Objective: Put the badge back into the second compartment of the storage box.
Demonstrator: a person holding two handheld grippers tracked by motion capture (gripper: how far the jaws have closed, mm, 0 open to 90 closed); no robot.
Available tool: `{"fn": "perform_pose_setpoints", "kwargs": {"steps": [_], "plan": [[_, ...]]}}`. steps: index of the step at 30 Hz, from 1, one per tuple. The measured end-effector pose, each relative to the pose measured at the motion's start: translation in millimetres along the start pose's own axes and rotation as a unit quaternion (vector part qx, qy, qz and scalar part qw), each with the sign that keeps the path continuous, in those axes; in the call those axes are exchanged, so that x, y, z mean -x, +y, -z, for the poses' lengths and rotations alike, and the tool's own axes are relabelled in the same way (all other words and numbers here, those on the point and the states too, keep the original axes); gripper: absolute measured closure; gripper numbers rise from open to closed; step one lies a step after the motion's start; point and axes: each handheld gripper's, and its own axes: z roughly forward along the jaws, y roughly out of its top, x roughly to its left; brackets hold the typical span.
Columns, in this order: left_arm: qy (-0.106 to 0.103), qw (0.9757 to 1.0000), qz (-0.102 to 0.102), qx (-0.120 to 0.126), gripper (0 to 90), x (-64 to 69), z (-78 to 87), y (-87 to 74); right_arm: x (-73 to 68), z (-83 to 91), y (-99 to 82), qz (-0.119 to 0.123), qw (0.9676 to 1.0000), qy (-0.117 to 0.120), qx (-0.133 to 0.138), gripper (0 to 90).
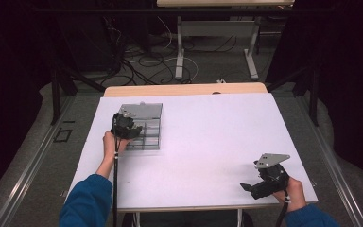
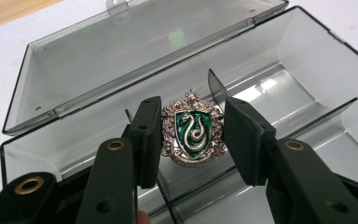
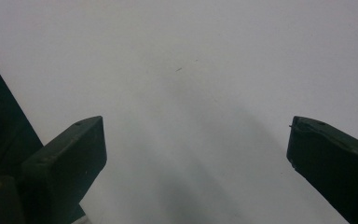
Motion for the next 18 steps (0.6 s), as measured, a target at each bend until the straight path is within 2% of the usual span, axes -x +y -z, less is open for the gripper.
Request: {"fn": "perform_pose_setpoints", "kwargs": {"steps": [3, 6, 9, 12, 13, 16, 18], "plan": [[-0.001, 1.0, 0.002, 0.003, 58.4, 0.9, -1.5, -0.1, 0.1, -0.7, -0.2, 0.001, 1.0, 0.0, 0.004, 4.2], [-0.001, 1.0, -0.006, 0.004, 58.4, 0.8, -2.8, 0.6, 0.8, -2.0, -1.3, -0.002, 1.0, 0.0, 0.007, 4.2], [-0.004, 1.0, -0.001, 0.0, 58.4, 1.5, -5.2, 0.2, 2.6, -2.5, -1.8, -0.006, 1.0, 0.006, 0.0, 4.2], [-0.004, 1.0, 0.001, -0.001, 58.4, 0.5, -7.2, -0.3, 3.2, -5.3, -2.6, -0.014, 0.9999, 0.005, 0.005, 4.2], [-0.006, 1.0, 0.003, 0.003, 58.4, 0.3, -7.5, -0.4, 5.2, -5.0, -2.2, -0.006, 0.9999, 0.011, -0.001, 4.2], [-0.002, 1.0, 0.001, -0.004, 57.9, 0.8, -6.6, 0.8, 5.4, -6.6, -2.7, -0.01, 0.9999, 0.012, 0.0, 4.2], [-0.002, 1.0, 0.007, -0.003, 56.4, 1.4, -7.2, 0.5, 5.7, -6.3, -2.7, -0.012, 0.9999, 0.011, -0.001, 4.2]]}}
